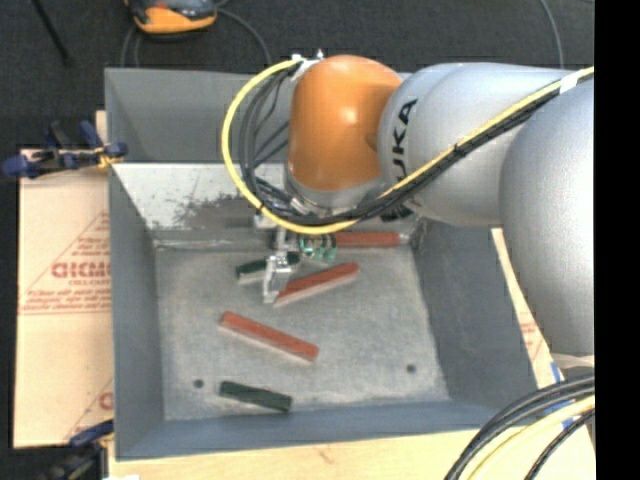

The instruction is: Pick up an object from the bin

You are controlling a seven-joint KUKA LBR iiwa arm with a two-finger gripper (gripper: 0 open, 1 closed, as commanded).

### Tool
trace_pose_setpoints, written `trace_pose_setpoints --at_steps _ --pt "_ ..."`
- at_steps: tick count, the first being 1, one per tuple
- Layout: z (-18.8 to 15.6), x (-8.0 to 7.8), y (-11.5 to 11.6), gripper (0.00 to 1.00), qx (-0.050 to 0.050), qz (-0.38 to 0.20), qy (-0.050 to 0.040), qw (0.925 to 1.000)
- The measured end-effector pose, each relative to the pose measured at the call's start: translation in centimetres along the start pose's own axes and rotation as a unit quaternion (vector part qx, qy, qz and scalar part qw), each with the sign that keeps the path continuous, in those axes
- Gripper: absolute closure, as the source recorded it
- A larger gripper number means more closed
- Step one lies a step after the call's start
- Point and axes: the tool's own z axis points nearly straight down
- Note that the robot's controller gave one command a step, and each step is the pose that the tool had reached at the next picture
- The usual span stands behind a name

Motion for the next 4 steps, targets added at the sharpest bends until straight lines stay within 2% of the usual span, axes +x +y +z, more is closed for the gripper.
trace_pose_setpoints --at_steps 1,2,3,4 --pt "9.6 -0.1 -3.2 1.0 0.0 0.052 -0.001 0.9987" --pt "9.6 -0.1 -3.2 1.0 0.0 0.052 -0.0012 0.9986" --pt "5.9 0.2 -4.0 1.0 0.001 0.05 0.0047 0.9987" --pt "0.4 -0.2 -3.7 1.0 0.001 0.062 0.0015 0.9981"
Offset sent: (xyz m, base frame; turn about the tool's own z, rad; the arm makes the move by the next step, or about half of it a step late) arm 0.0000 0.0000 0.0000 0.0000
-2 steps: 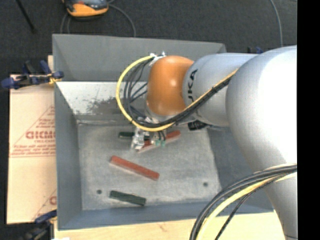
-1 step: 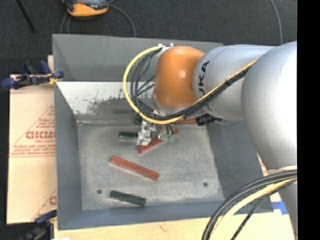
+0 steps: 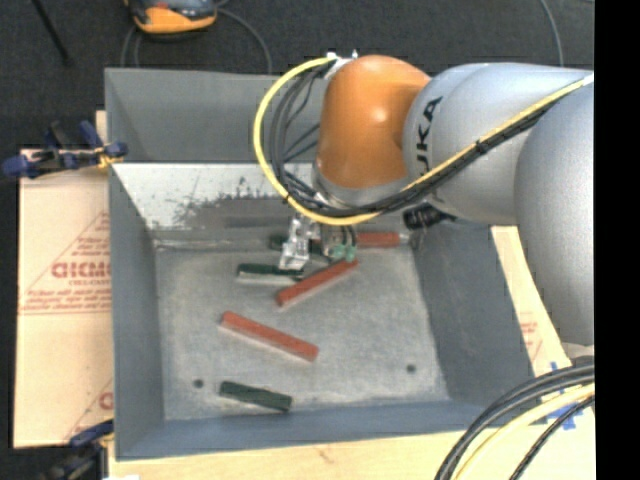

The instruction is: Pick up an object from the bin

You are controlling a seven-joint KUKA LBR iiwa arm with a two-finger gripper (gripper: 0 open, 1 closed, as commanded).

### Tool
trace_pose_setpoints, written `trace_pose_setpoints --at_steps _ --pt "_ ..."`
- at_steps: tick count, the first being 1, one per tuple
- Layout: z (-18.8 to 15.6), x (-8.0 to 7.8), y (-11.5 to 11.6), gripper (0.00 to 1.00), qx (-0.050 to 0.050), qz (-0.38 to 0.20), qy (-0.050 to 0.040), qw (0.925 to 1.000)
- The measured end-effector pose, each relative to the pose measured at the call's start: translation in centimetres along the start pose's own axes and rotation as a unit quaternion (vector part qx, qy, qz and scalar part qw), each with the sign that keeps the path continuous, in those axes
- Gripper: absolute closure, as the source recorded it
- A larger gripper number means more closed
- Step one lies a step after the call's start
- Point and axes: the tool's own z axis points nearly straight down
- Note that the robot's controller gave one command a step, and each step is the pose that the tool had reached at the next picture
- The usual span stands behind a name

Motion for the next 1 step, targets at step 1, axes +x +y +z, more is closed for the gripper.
trace_pose_setpoints --at_steps 1 --pt "-4.33 0.0 0.24 1.0 0.0 -0.019 -0.004 0.9998"
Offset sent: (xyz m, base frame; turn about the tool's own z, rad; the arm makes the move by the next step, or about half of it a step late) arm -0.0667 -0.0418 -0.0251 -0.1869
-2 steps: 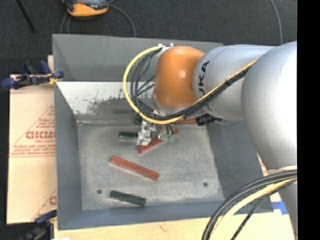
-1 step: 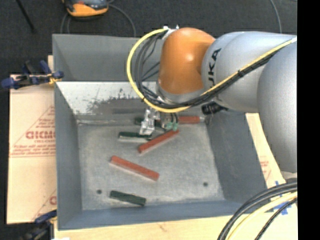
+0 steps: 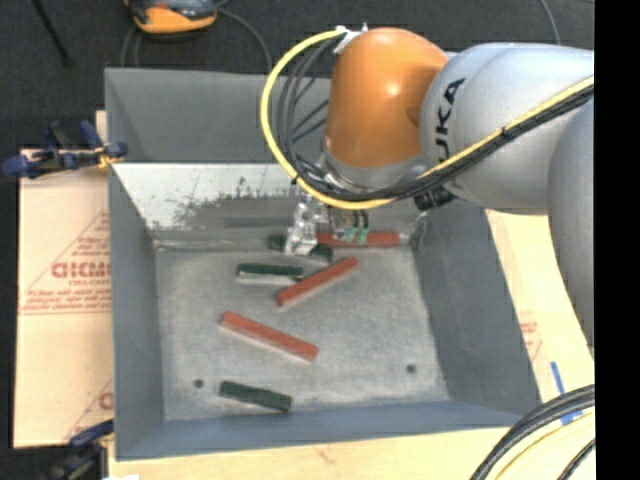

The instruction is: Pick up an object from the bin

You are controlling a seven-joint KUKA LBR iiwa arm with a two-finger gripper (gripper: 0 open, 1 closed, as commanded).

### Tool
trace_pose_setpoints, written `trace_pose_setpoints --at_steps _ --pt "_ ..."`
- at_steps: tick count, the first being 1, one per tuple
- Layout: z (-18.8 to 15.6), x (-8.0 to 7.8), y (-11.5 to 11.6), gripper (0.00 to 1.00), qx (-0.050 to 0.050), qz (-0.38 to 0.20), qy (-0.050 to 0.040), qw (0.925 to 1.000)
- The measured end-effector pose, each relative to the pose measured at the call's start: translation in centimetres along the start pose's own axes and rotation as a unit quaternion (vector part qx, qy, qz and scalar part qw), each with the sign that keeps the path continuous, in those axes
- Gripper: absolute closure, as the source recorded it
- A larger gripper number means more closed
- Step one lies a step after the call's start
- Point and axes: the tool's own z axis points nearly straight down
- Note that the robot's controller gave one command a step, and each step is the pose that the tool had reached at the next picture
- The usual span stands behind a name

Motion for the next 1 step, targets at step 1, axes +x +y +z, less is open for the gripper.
trace_pose_setpoints --at_steps 1 --pt "6.77 6.28 -5.07 0.0 0.0 -0.074 0.0036 0.9973"
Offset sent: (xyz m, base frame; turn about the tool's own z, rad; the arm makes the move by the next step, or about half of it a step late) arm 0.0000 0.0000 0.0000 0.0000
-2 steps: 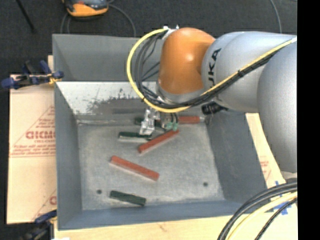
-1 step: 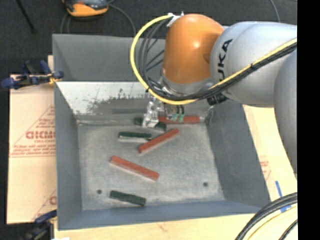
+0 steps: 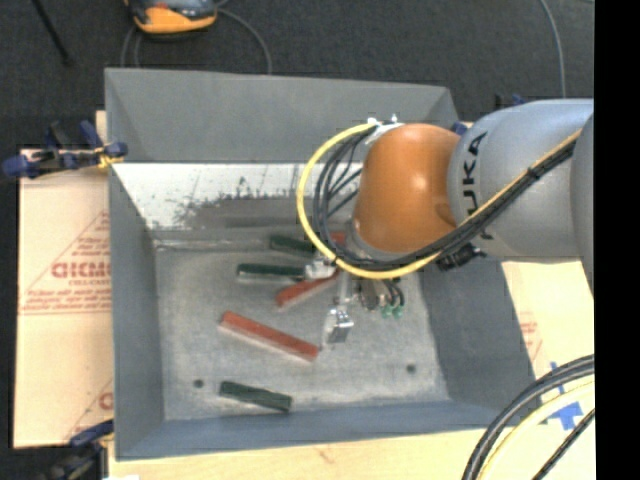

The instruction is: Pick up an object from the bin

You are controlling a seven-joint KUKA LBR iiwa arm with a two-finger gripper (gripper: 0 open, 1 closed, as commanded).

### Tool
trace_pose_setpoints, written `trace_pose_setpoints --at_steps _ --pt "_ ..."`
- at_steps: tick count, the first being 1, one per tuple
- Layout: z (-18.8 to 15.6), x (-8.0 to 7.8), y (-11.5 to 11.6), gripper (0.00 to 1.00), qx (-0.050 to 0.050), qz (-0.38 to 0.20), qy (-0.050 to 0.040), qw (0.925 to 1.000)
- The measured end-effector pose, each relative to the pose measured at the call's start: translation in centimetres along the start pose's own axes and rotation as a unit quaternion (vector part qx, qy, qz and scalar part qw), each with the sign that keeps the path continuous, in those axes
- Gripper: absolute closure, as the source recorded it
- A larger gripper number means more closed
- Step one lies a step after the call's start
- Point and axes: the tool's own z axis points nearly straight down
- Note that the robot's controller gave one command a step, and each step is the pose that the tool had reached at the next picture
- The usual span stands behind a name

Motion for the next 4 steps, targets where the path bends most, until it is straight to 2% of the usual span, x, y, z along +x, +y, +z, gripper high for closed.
trace_pose_setpoints --at_steps 1,2,3,4 --pt "0.0 0.0 0.0 0.0 0.0 0.0 -0.0005 1.0" --pt "7.3 4.0 1.1 1.0 0.0 -0.09 0.0013 0.996" --pt "7.3 4.0 1.1 1.0 0.0 -0.089 0.0013 0.996" --pt "-7.5 0.4 1.9 1.0 0.0 -0.233 -0.0031 0.9724"
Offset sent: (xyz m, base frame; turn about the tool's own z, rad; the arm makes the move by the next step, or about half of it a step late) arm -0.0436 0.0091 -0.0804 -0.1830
